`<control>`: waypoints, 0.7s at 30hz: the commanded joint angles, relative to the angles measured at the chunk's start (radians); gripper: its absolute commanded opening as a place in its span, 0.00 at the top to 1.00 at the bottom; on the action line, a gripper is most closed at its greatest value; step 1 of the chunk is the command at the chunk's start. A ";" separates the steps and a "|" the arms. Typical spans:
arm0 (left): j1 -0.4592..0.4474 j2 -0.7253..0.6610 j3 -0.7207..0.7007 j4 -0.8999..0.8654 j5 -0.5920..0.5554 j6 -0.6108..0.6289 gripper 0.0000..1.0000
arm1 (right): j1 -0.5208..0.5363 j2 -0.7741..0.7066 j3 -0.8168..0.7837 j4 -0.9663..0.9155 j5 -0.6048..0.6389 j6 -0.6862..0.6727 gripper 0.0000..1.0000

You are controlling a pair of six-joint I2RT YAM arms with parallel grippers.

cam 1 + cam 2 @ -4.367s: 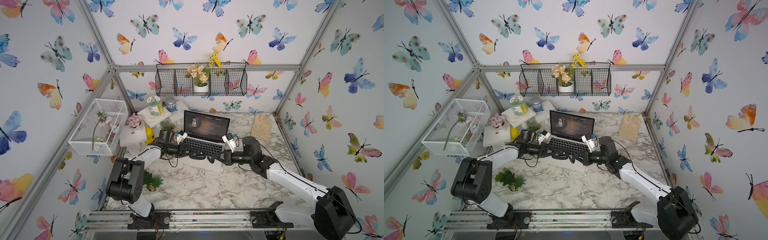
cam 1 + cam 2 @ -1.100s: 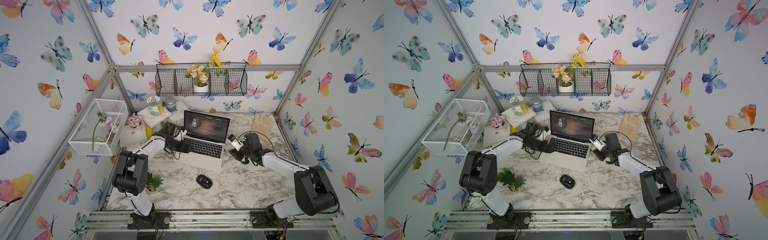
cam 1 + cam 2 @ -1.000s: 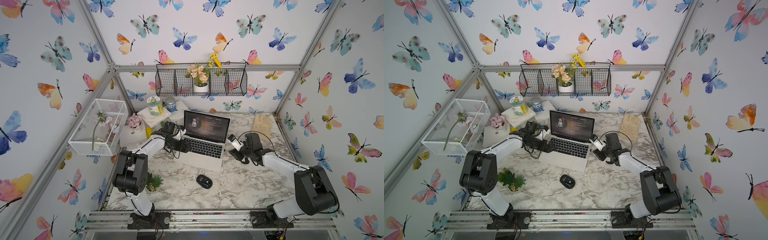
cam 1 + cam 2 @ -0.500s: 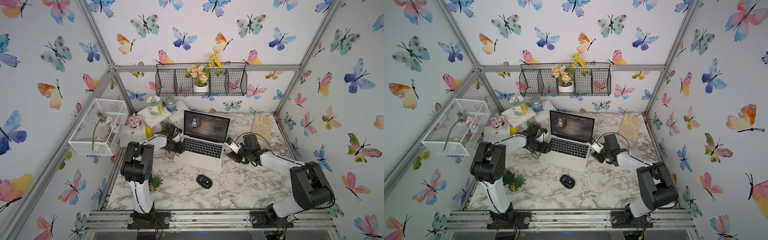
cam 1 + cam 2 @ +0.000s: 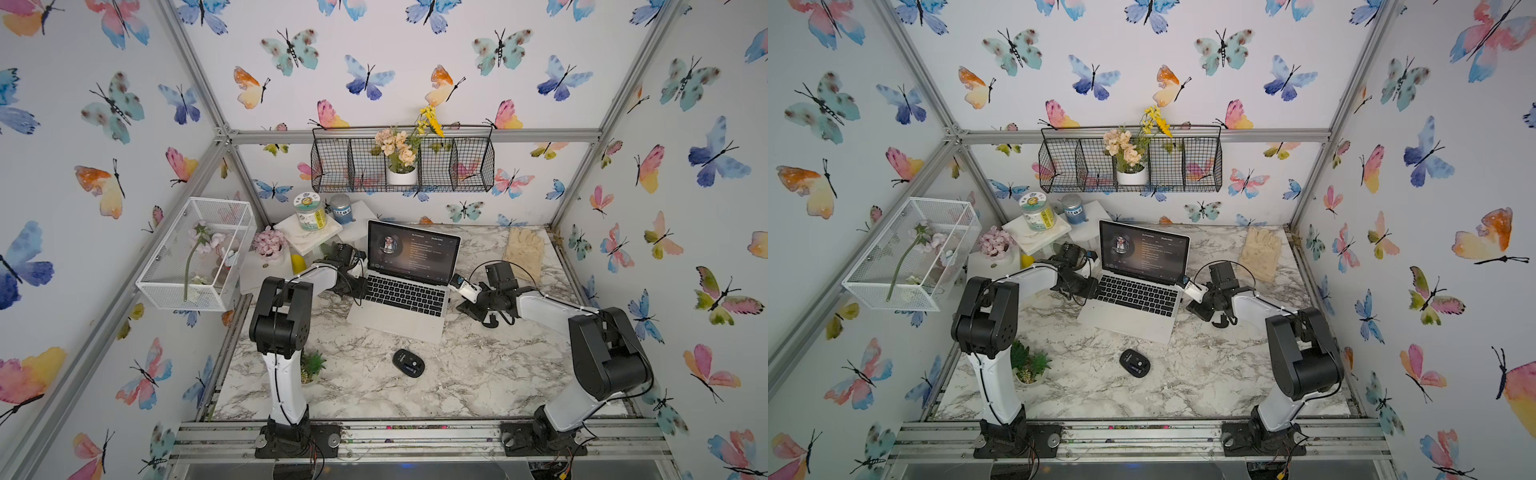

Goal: Remove the wireless mouse receiver from the laptop
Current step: Take out the USB plug from the USB port.

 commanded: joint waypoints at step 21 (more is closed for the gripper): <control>-0.015 0.073 -0.009 -0.058 -0.080 0.043 0.59 | -0.001 0.336 0.266 -0.198 -0.103 -0.178 0.53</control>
